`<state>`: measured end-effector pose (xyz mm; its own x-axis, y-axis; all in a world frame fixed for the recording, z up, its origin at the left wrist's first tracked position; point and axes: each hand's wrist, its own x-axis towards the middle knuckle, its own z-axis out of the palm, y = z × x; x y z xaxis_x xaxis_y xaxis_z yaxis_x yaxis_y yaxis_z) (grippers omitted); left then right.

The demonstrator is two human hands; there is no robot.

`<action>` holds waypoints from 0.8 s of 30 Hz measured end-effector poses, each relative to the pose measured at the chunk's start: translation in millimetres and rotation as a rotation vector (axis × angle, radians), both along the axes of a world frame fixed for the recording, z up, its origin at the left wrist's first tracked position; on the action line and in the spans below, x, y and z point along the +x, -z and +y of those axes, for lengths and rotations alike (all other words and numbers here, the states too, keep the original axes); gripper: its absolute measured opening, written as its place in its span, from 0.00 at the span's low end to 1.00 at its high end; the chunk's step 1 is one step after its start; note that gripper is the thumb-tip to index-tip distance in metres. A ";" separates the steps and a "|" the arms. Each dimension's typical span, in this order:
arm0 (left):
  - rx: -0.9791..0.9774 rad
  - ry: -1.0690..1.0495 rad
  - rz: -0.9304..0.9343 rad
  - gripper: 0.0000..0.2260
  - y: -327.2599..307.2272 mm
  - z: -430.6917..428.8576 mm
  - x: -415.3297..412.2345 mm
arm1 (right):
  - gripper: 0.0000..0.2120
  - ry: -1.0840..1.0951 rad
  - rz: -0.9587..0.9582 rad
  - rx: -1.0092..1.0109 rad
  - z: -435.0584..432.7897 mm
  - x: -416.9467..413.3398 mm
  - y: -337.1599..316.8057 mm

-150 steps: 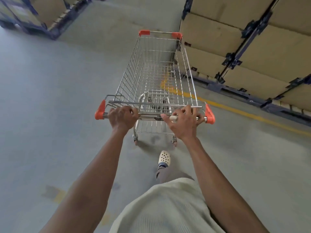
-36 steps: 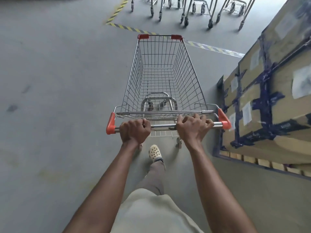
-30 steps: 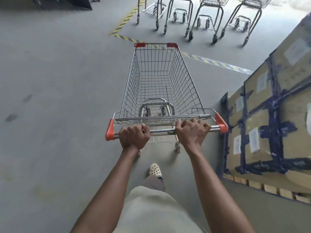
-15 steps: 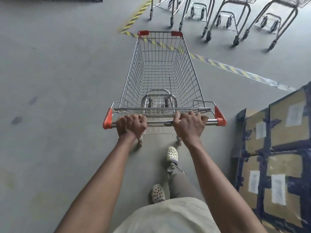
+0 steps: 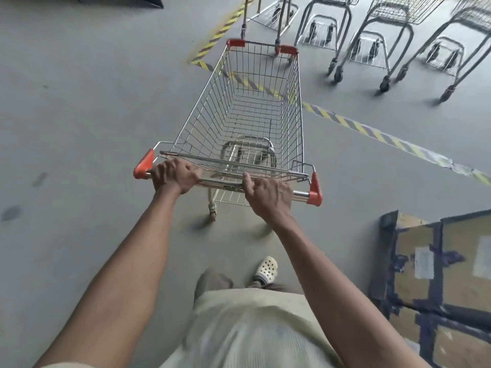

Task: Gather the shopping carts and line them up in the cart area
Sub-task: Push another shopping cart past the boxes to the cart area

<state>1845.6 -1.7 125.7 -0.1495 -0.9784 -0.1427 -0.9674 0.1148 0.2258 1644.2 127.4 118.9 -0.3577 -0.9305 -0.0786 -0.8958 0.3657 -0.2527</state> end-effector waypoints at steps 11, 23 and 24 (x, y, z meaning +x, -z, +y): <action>-0.040 0.115 -0.104 0.13 -6.8 -203.0 -50.4 | 0.35 -0.045 -0.052 0.046 -159.2 -27.3 -3.7; -0.024 0.286 -0.034 0.18 -11.5 -401.9 -158.5 | 0.36 0.272 0.114 -0.046 -327.0 -78.0 -0.4; -0.004 0.296 -0.017 0.17 -14.6 -411.5 -168.9 | 0.36 0.288 0.125 -0.040 -337.2 -87.6 -0.1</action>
